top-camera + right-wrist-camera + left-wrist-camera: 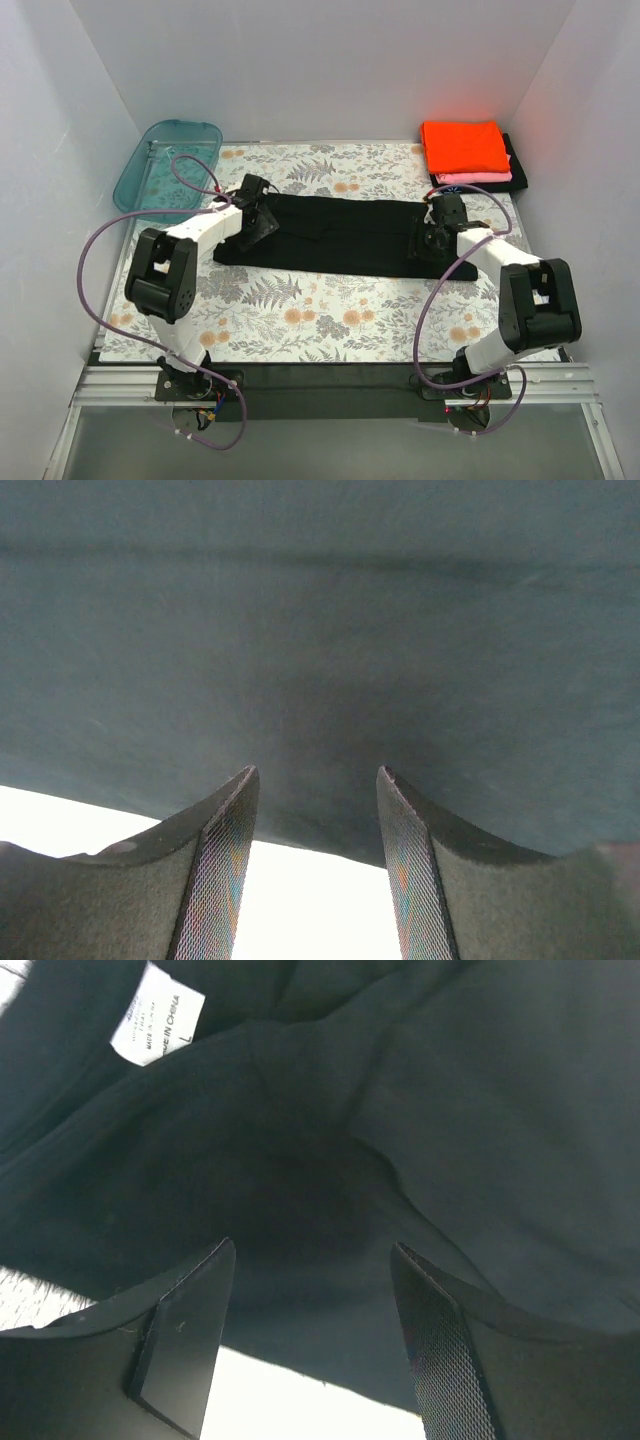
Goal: Fold and stack the t-shirts
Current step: Fold the tshirt
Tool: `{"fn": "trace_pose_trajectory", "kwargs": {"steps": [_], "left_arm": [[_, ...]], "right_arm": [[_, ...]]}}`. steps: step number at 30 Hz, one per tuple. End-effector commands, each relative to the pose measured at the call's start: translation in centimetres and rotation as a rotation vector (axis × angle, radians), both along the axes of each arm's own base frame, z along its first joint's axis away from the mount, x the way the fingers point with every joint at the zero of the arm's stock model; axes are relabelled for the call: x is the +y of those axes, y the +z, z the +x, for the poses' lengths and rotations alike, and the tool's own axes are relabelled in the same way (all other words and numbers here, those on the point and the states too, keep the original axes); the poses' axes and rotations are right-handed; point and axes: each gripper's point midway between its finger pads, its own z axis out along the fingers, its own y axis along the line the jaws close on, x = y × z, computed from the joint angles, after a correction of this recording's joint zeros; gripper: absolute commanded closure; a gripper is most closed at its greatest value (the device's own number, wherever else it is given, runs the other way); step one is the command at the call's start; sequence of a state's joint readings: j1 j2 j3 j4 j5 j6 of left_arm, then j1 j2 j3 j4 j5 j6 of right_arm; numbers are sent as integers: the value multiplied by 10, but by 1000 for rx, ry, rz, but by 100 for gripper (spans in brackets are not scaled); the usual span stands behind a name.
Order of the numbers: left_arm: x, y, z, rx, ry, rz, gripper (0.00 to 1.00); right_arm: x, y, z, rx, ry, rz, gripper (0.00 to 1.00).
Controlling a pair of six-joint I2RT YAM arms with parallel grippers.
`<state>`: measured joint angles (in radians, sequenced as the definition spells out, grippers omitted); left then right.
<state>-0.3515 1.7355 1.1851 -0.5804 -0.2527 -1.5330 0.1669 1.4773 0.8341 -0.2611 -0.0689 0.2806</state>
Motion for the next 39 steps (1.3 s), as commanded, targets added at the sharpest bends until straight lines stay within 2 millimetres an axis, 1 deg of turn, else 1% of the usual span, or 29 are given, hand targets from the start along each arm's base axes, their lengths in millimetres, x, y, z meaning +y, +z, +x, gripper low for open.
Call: {"fn": "trace_pose_trajectory", "kwargs": {"steps": [1, 4, 6, 9, 11, 12, 13, 14, 15, 16, 17, 19, 20, 21, 22, 23, 24, 25, 26, 27, 29, 30, 32, 34, 35, 36, 37, 38, 39], "left_arm": [[2, -5, 8, 16, 16, 27, 38], [3, -21, 9, 51, 17, 49, 39], [5, -32, 8, 77, 15, 66, 40], [7, -42, 8, 104, 4, 93, 40], [11, -52, 9, 135, -12, 116, 41], [14, -54, 10, 148, -12, 129, 41], [16, -53, 16, 144, -12, 137, 41], [20, -59, 18, 160, -15, 152, 41], [24, -61, 21, 164, -22, 171, 41], [26, -57, 33, 147, -19, 172, 40], [28, -65, 37, 162, -23, 179, 40], [29, -66, 48, 167, -48, 195, 39], [26, -67, 63, 155, -59, 197, 39], [21, -66, 72, 149, -81, 197, 38], [18, -67, 79, 149, -108, 196, 37], [10, -66, 98, 125, -131, 186, 37], [6, -66, 105, 120, -154, 182, 37], [2, -67, 112, 117, -180, 190, 36], [-3, -65, 130, 88, -188, 194, 36], [-4, -67, 134, 91, -200, 196, 36], [-12, -71, 145, 79, -243, 185, 34], [-19, -61, 158, 32, -258, 171, 34], [-27, -48, 167, -15, -300, 166, 29], [-35, -29, 172, -66, -315, 165, 25], [-37, -7, 173, -107, -316, 161, 22], [-37, 5, 174, -136, -310, 158, 21], [-36, 6, 167, -133, -306, 158, 21], [-36, 37, 168, -195, -290, 145, 20], [-35, 47, 165, -215, -263, 132, 19]], "right_arm": [[10, -9, -10, 77, 98, -71, 42], [17, -28, -21, 156, 138, -100, 42], [24, -34, -30, 190, 166, -119, 42], [30, -43, -52, 264, 223, -163, 42], [31, -48, -72, 320, 264, -189, 42], [37, -49, -85, 343, 305, -202, 42], [38, -50, -96, 361, 323, -207, 42], [40, -50, -113, 406, 352, -205, 42], [50, -49, -127, 420, 400, -210, 42], [54, -45, -137, 424, 427, -206, 42], [54, -46, -158, 472, 458, -214, 41], [74, -40, -188, 491, 552, -198, 41], [81, -38, -199, 504, 586, -183, 41], [97, -33, -219, 518, 664, -159, 41], [108, -28, -227, 519, 694, -140, 41], [119, -24, -237, 528, 737, -114, 41], [136, -14, -236, 497, 780, -91, 41], [147, -14, -246, 498, 839, -102, 40], [157, -10, -247, 484, 873, -101, 40], [175, -1, -249, 451, 919, -87, 40], [189, 1, -250, 447, 952, -86, 40], [195, 2, -251, 434, 973, -96, 40], [204, 10, -246, 401, 985, -89, 40], [205, 22, -235, 331, 979, -107, 39], [200, 25, -230, 312, 969, -134, 39], [194, 27, -216, 264, 939, -174, 38], [187, 33, -209, 233, 917, -186, 36], [178, 33, -200, 211, 886, -217, 35], [167, 34, -186, 202, 847, -222, 33]]}}
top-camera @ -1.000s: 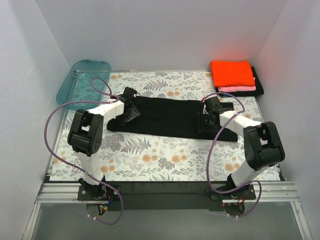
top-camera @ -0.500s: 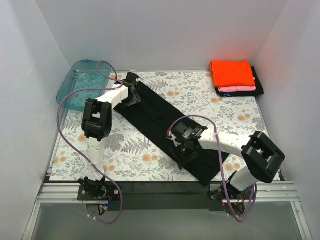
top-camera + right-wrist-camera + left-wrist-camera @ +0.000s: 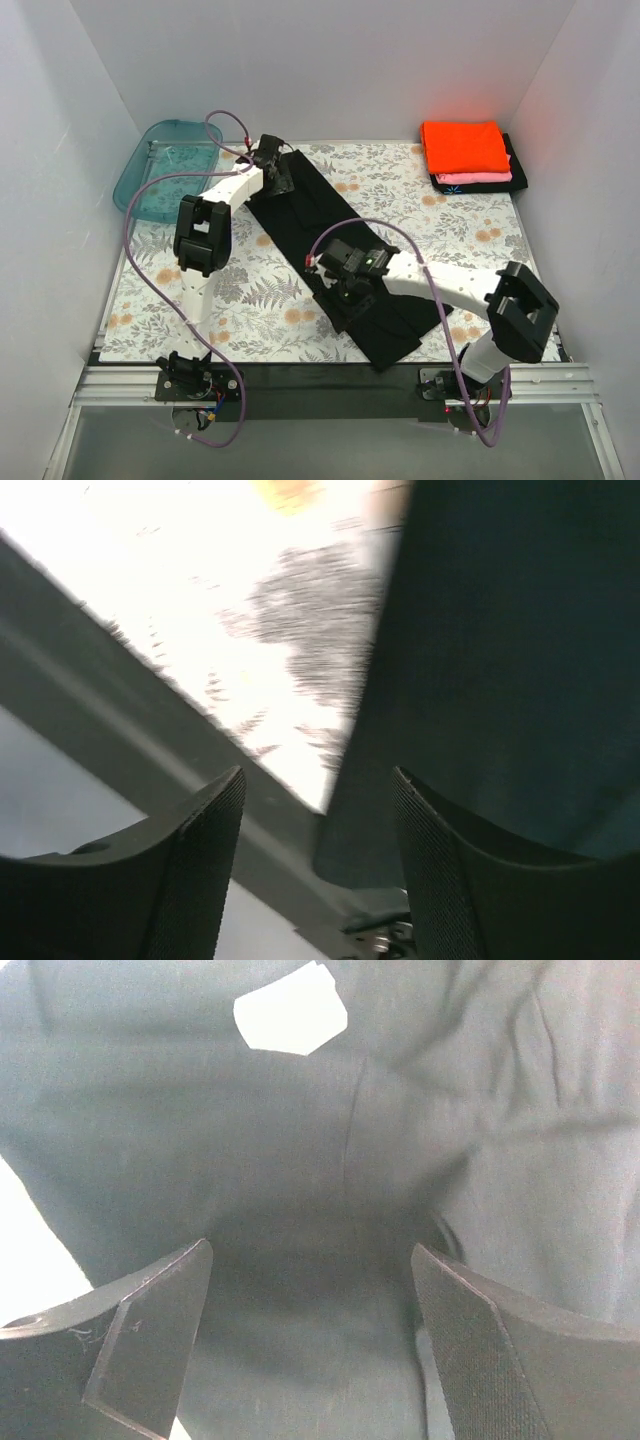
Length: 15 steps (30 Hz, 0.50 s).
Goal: Fold and stack the t-shirts
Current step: Fold the tshirt
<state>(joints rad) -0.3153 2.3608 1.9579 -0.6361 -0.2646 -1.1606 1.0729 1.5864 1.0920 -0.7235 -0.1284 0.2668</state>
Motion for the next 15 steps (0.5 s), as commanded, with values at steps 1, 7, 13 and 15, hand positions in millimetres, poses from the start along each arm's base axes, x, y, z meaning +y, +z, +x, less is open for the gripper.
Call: {"fn": "trace_pose_trajectory", "kwargs": {"steps": [1, 7, 13, 15], "left_arm": [[-10, 80, -7, -144, 0, -74, 19], [-26, 121, -46, -178, 52, -157, 18], [-51, 77, -71, -68, 32, -177, 18], [-61, 71, -70, -56, 25, -191, 21]], "right_arm": [[-35, 19, 40, -127, -96, -28, 32], [-85, 6, 81, -170, -198, -89, 23], [-98, -10, 103, -154, -247, -61, 23], [-102, -17, 105, -143, -254, -69, 23]]}}
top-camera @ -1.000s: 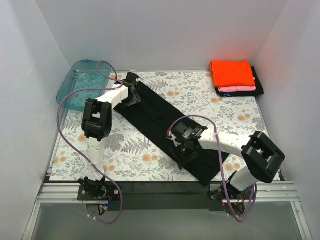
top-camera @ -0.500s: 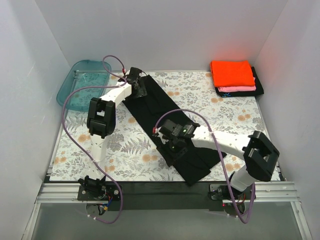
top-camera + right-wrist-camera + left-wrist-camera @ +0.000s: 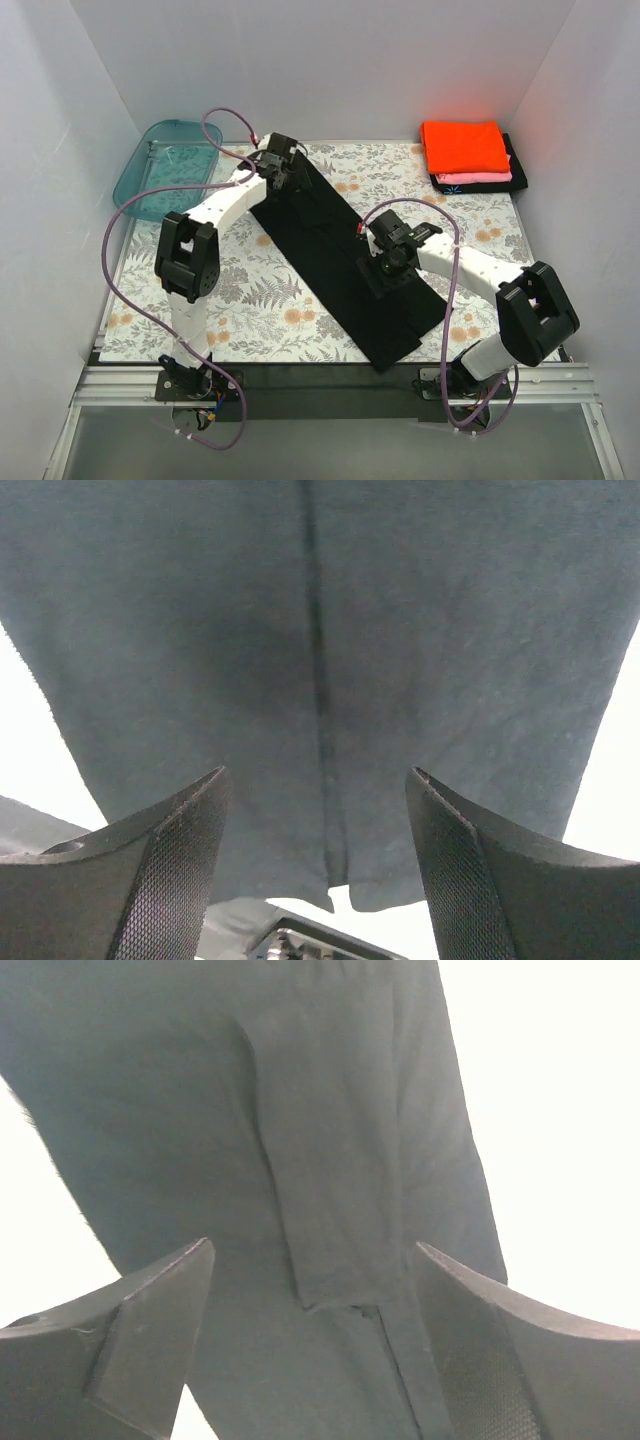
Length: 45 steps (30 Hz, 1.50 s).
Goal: Fold and stack the t-shirts
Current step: Fold the tshirt
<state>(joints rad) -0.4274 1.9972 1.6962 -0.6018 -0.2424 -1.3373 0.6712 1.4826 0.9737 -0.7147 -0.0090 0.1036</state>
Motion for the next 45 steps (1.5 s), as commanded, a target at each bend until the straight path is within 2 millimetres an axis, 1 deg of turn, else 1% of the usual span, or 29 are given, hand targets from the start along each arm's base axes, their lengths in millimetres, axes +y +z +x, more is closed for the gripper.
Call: {"fn": "trace_pose_trajectory", "kwargs": {"steps": [1, 3, 4, 6, 7, 9, 13, 15, 16, 18, 19, 20, 21, 22, 23, 24, 25, 26, 27, 28, 31, 34, 38, 40, 41, 42, 43, 44, 45], "left_arm": [[-15, -39, -8, 86, -2, -7, 23], [-22, -44, -4, 89, -6, -9, 25], [-24, -55, -3, 107, -6, -1, 27], [-27, -63, 1, 114, -6, -1, 28], [-27, -75, 1, 134, -4, 11, 29], [-25, -85, 3, 142, -7, 32, 30], [-22, -110, 7, 168, -33, 93, 30], [-21, -120, 7, 182, -46, 110, 30], [-20, -130, 5, 200, -62, 128, 30], [-20, -137, 8, 209, -75, 141, 30], [-19, -147, 7, 224, -90, 158, 30], [-22, -145, 12, 214, -100, 161, 30], [-22, -147, 15, 214, -111, 170, 30], [-22, -156, 16, 223, -123, 182, 30], [-22, -157, 20, 217, -140, 200, 30], [-26, -149, 32, 187, -146, 196, 30], [-27, -157, 36, 189, -157, 212, 30], [-27, -156, 40, 183, -168, 228, 30], [-31, -146, 53, 147, -171, 221, 29], [-31, -153, 55, 153, -174, 227, 29], [-33, -150, 71, 116, -175, 217, 29], [-30, -146, 82, 88, -154, 196, 29], [-27, -136, 87, 71, -128, 155, 26], [-31, -117, 89, 38, -131, 126, 23], [-32, -114, 88, 31, -130, 115, 22], [-32, -106, 89, 16, -128, 106, 22], [-36, -82, 90, -21, -126, 76, 21], [-36, -75, 89, -33, -125, 63, 20], [-40, -49, 90, -72, -126, 33, 20]], "right_arm": [[2, -9, 9, -11, 25, 21, 23], [2, -16, 7, 4, 17, 20, 24], [-1, -23, 3, 20, 16, 10, 24], [-1, -32, -2, 49, 12, 6, 24], [-4, -38, -7, 69, 8, -3, 24], [-6, -45, -12, 92, 11, -11, 25], [-8, -50, -23, 133, 0, -6, 25], [-2, -50, -37, 171, 21, 19, 27], [2, -50, -42, 186, 17, 26, 27], [19, -49, -61, 225, 79, 45, 27], [27, -48, -68, 238, 101, 54, 27], [36, -46, -77, 264, 104, 67, 27], [50, -44, -84, 270, 145, 73, 27], [59, -43, -87, 273, 160, 83, 27], [69, -42, -93, 275, 172, 84, 27], [80, -42, -89, 266, 179, 84, 27], [86, -41, -87, 258, 188, 80, 27], [89, -43, -82, 237, 186, 61, 27], [89, -50, -79, 241, 173, 38, 27], [95, -48, -71, 220, 170, 40, 27], [99, -56, -62, 212, 161, 7, 26], [97, -63, -61, 223, 160, -20, 26], [102, -53, -62, 226, 163, 13, 26], [107, -35, -60, 198, 160, 58, 25], [110, -28, -59, 193, 151, 75, 25], [116, -12, -55, 162, 152, 115, 24], [116, -5, -55, 157, 146, 120, 24], [118, 7, -52, 130, 135, 139, 23], [119, 16, -49, 109, 129, 154, 23]]}}
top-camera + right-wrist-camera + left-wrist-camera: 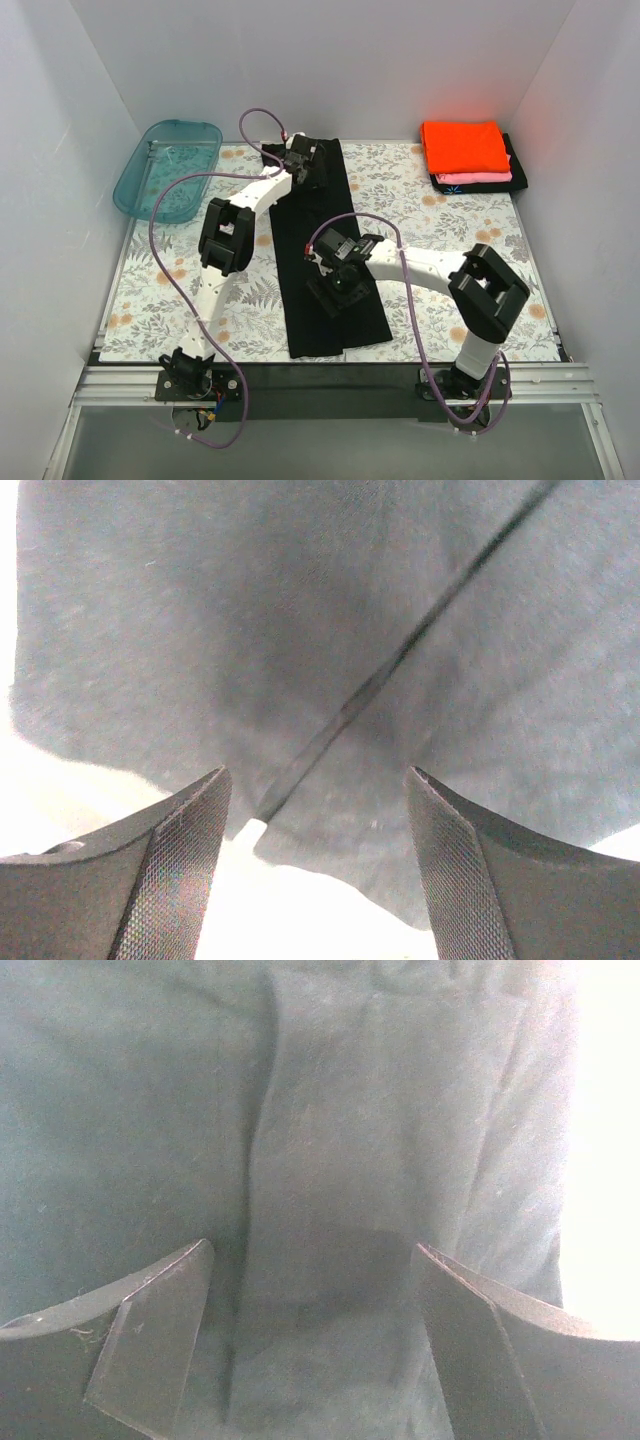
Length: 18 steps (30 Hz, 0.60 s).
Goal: Fold and stack the t-shirts
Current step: Fold the tshirt
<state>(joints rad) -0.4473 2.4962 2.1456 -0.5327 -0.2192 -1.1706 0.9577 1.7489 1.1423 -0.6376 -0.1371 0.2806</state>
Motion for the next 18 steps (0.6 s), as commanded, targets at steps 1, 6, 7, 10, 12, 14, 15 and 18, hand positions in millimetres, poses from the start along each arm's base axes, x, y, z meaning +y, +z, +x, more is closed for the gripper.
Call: {"fn": "trace_pose_trajectory", "kwargs": {"steps": [1, 6, 7, 10, 12, 14, 15, 18], "left_arm": [[9, 55, 2, -60, 26, -91, 19], [9, 130, -19, -145, 16, -161, 17], [12, 141, -24, -157, 21, -161, 16], [28, 166, -55, -157, 40, -159, 16], [40, 177, -87, -146, 51, -152, 16], [51, 197, -121, -148, 55, -159, 16], [56, 189, -137, -116, 68, -164, 16], [70, 160, -201, 12, 59, -153, 16]], "right_arm": [[5, 43, 4, -52, -42, 75, 23], [-22, 62, 19, -126, -169, 95, 20], [-29, 63, 22, -132, -193, 95, 19], [-57, 63, 31, -127, -304, 99, 18], [-69, 69, 33, -141, -346, 120, 18], [-85, 69, 33, -156, -392, 127, 18], [-92, 67, 33, -154, -411, 124, 18], [-108, 60, 26, -150, -459, 124, 15]]}}
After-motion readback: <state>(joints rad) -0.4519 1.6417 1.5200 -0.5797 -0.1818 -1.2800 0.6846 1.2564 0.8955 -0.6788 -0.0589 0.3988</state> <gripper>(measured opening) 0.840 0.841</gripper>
